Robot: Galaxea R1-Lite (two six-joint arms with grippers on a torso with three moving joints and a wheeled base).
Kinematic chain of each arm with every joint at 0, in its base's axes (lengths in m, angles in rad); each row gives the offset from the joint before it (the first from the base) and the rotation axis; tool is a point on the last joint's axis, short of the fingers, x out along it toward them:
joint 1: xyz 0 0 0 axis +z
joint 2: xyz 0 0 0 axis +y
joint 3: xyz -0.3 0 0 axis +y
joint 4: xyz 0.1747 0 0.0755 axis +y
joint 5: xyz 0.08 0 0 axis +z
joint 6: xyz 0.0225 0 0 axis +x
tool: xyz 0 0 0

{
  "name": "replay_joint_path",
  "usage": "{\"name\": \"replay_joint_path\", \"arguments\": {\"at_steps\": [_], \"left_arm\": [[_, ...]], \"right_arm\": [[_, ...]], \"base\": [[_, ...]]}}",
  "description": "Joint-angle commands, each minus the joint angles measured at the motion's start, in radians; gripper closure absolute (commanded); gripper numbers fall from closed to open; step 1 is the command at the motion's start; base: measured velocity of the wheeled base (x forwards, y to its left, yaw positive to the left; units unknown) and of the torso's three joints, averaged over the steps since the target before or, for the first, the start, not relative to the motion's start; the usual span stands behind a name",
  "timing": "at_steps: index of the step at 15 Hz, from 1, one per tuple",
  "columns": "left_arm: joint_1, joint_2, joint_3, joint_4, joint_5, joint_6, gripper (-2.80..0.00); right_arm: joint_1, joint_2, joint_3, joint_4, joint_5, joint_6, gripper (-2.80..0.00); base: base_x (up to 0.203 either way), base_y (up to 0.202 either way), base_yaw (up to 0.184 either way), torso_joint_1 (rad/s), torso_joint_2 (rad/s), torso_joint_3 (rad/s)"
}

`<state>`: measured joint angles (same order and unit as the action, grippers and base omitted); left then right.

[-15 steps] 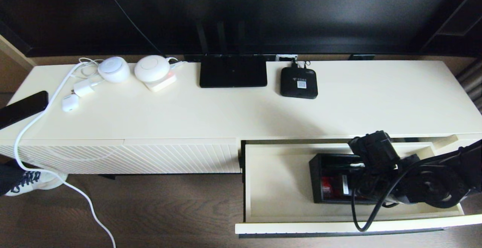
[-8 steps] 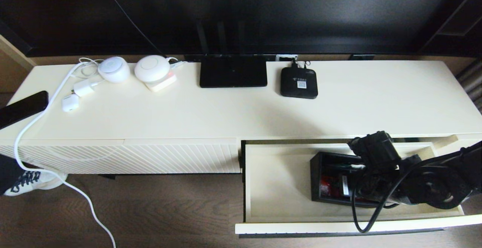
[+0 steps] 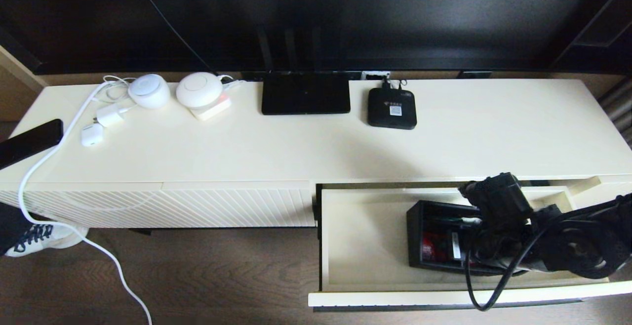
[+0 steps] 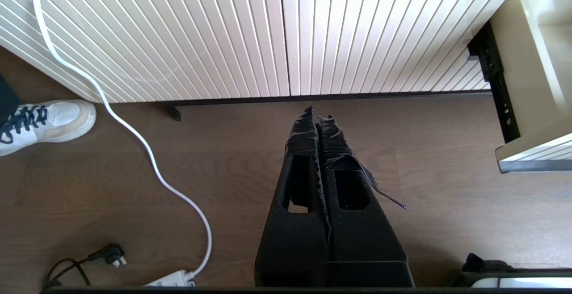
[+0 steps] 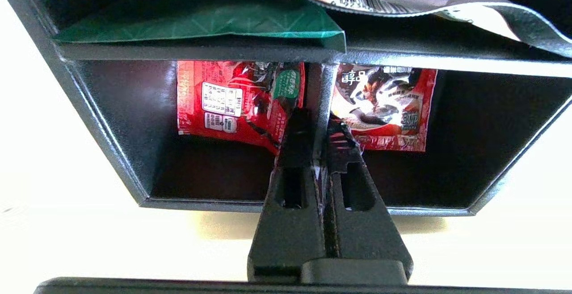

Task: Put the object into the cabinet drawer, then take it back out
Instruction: Take the storage box out of the drawer and put it on the table

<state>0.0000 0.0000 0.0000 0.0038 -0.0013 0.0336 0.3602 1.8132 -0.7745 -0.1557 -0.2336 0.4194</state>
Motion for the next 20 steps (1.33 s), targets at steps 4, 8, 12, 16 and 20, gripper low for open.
{"name": "replay_joint_path", "arguments": {"at_steps": [4, 8, 12, 16, 20], "left_arm": [[0.000, 0.000, 0.000, -0.001, 0.000, 0.000, 0.00], [0.000, 0.000, 0.000, -0.001, 0.000, 0.000, 0.00], [0.000, 0.000, 0.000, 0.001, 0.000, 0.000, 0.00], [0.000, 0.000, 0.000, 0.000, 0.000, 0.000, 0.00], [0.000, 0.000, 0.000, 0.001, 0.000, 0.000, 0.00]], "right_arm": [[0.007, -0.124, 0.045, 0.007, -0.007, -0.001, 0.00], [0.023, -0.233, 0.115, 0.012, -0.011, -0.017, 0.00], [0.024, -0.362, 0.131, 0.094, -0.013, -0.068, 0.00], [0.023, -0.479, 0.127, 0.208, -0.020, -0.117, 0.00], [0.021, -0.567, 0.091, 0.293, -0.027, -0.158, 0.00]], "base": [[0.000, 0.000, 0.000, 0.000, 0.00, 0.000], [0.000, 0.000, 0.000, 0.000, 0.00, 0.000], [0.000, 0.000, 0.000, 0.000, 0.00, 0.000], [0.000, 0.000, 0.000, 0.000, 0.00, 0.000], [0.000, 0.000, 0.000, 0.000, 0.00, 0.000]]}}
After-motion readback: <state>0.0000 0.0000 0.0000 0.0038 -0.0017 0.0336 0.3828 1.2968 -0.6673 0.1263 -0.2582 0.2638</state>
